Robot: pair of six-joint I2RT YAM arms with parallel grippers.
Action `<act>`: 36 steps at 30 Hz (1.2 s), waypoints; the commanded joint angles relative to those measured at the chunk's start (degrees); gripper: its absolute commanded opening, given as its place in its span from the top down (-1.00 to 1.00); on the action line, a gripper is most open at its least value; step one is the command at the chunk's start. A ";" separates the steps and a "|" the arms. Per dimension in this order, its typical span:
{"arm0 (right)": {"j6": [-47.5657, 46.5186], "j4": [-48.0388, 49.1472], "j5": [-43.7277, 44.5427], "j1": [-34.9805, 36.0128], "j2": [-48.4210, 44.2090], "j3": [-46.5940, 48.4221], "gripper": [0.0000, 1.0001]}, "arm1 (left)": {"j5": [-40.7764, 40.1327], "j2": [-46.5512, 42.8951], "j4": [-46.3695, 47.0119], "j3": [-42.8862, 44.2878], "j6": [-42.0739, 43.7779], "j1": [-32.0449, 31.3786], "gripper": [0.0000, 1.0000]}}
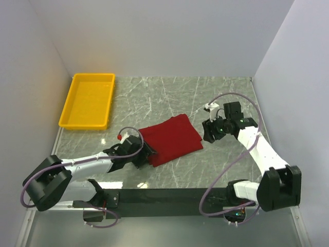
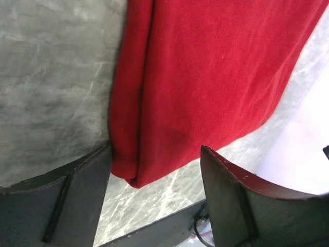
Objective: Fold and stack the t-shirts
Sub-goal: Neatly place the folded tshirt to the corner
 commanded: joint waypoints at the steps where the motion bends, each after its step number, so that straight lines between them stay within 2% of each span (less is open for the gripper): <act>1: 2.10 3.11 -7.36 -1.44 5.26 -1.06 -0.27 | -8.45 -1.75 -9.63 3.69 0.29 -2.46 -0.51; 2: 3.59 2.93 -8.00 -1.44 9.19 -0.54 -0.32 | -9.87 -2.90 -11.48 4.13 0.47 -2.64 -0.53; 3: 5.43 3.72 -8.26 -1.70 10.71 -0.01 -0.36 | -10.93 -4.30 -15.67 4.66 0.47 -2.82 -0.54; 7: 12.12 6.80 -10.02 -2.23 16.87 2.97 -0.42 | -14.37 -14.13 -22.11 4.05 0.47 -2.73 -0.63; 13: 16.18 8.73 -7.83 -2.05 25.75 6.84 -0.48 | -15.86 -24.25 -26.78 2.82 -0.41 -2.73 -0.63; 17: 16.26 7.51 -8.35 -0.91 30.23 8.78 -0.51 | -15.86 -27.43 -28.54 2.64 -0.94 -2.73 -0.63; 23: 16.79 6.28 -8.88 3.47 32.34 8.26 -0.52 | -16.30 -29.45 -30.39 3.78 -1.29 -2.82 -0.63; 29: 17.14 4.87 -9.58 4.28 34.45 6.94 -0.49 | -17.09 -32.17 -31.62 4.31 -1.90 -2.82 -0.63; 32: 17.84 4.95 -8.36 4.28 35.51 7.11 -0.32 | -17.18 -33.23 -32.15 4.31 -2.25 -2.82 -0.63; 33: 18.02 4.78 -8.18 4.28 35.86 7.90 -0.09 | -17.27 -33.58 -32.41 4.31 -2.43 -2.82 -0.63; 35: 17.67 3.73 -8.88 4.10 36.56 9.04 0.20 | -17.36 -34.02 -33.20 4.48 -2.43 -2.73 -0.63; 36: 17.50 3.46 -9.75 3.93 36.57 10.01 0.50 | -17.36 -34.46 -33.46 4.66 -2.69 -2.73 -0.63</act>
